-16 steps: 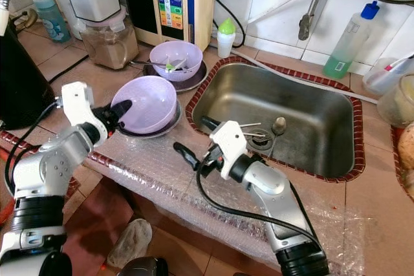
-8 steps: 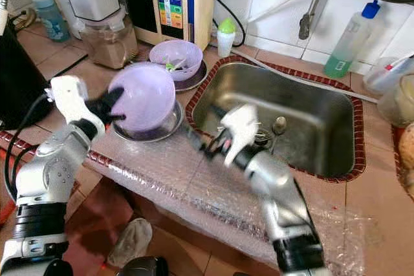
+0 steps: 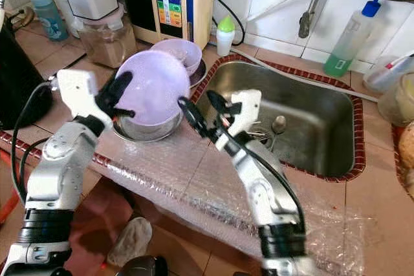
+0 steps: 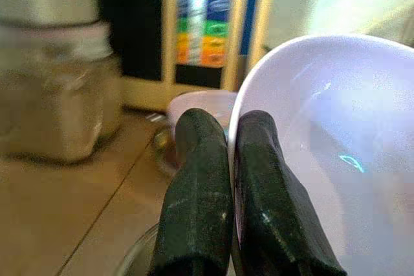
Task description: Kitchen organization
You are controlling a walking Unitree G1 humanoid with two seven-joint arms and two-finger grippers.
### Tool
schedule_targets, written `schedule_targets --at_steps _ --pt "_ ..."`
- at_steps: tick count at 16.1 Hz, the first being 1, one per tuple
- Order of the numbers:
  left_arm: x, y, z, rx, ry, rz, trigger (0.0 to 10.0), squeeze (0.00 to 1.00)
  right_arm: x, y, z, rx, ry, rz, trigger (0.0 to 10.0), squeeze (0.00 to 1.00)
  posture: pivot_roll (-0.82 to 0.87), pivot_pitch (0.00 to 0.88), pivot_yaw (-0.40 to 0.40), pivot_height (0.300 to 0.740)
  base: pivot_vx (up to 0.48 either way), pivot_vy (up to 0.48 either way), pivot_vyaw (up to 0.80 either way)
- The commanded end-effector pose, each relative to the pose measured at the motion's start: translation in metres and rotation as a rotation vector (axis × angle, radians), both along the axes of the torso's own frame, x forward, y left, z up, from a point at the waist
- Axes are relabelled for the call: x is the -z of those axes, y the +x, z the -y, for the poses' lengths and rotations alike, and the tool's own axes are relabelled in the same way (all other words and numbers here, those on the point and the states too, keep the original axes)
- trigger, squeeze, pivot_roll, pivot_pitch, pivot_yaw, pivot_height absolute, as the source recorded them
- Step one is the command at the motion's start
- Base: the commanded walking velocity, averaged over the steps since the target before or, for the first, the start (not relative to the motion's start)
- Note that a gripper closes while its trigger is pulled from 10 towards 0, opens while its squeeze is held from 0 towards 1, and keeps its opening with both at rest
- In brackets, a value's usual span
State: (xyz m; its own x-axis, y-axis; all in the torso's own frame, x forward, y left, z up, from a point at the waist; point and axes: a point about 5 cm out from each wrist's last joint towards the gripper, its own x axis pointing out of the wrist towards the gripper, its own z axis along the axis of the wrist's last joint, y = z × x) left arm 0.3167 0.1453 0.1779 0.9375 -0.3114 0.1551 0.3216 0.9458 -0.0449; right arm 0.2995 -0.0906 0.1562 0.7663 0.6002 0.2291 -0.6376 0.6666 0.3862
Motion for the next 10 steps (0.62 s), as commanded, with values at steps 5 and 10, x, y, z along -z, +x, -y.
schedule_targets --at_steps 5,10 --pt "-0.008 -0.008 0.018 0.063 0.059 0.114 0.0 0.00 0.003 0.018 0.001 0.126 -0.072 -0.088 0.0 0.00 -0.02 0.019 0.002 0.740 0.000 0.000 0.00" --pt "-0.017 -0.011 0.024 0.064 0.117 0.234 0.0 0.00 0.009 0.036 0.022 0.310 -0.144 -0.207 0.0 0.00 -0.03 0.016 -0.002 0.740 0.000 0.000 0.00"
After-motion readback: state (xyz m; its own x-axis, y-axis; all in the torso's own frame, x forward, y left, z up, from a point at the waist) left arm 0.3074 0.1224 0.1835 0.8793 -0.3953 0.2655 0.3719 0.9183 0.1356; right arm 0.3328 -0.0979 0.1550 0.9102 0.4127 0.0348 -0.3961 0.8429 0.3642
